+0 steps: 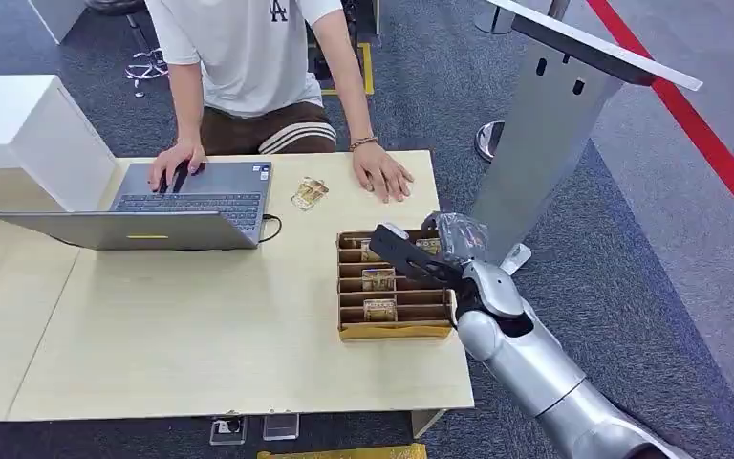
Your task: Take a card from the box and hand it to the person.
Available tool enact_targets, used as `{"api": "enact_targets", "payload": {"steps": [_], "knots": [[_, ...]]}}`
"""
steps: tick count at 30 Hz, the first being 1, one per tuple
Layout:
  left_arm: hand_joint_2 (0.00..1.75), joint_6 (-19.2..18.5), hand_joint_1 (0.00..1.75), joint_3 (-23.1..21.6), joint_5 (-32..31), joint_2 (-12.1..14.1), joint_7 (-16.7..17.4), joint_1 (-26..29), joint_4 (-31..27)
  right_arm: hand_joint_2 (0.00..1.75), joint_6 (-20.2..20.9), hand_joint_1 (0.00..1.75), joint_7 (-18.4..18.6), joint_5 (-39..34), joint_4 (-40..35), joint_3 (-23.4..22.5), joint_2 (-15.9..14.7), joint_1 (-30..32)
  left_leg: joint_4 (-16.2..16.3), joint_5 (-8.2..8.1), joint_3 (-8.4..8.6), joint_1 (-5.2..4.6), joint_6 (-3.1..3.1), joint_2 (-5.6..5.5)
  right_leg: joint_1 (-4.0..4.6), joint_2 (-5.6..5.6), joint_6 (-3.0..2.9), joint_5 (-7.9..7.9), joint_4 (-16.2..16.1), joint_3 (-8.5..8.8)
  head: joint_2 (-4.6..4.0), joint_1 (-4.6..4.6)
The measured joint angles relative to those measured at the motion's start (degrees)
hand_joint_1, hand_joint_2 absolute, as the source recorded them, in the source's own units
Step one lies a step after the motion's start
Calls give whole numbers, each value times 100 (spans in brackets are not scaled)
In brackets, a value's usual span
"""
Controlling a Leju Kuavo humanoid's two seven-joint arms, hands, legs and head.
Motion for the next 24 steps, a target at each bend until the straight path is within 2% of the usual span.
{"api": "enact_targets", "payload": {"steps": [24], "knots": [[0, -28, 0, -20, -24, 2, -7, 1, 2, 175, 87, 86, 2, -2, -72, -72, -52, 89, 0, 0, 0, 0, 0, 0, 0, 0, 0, 0, 0, 0, 0, 2]]}}
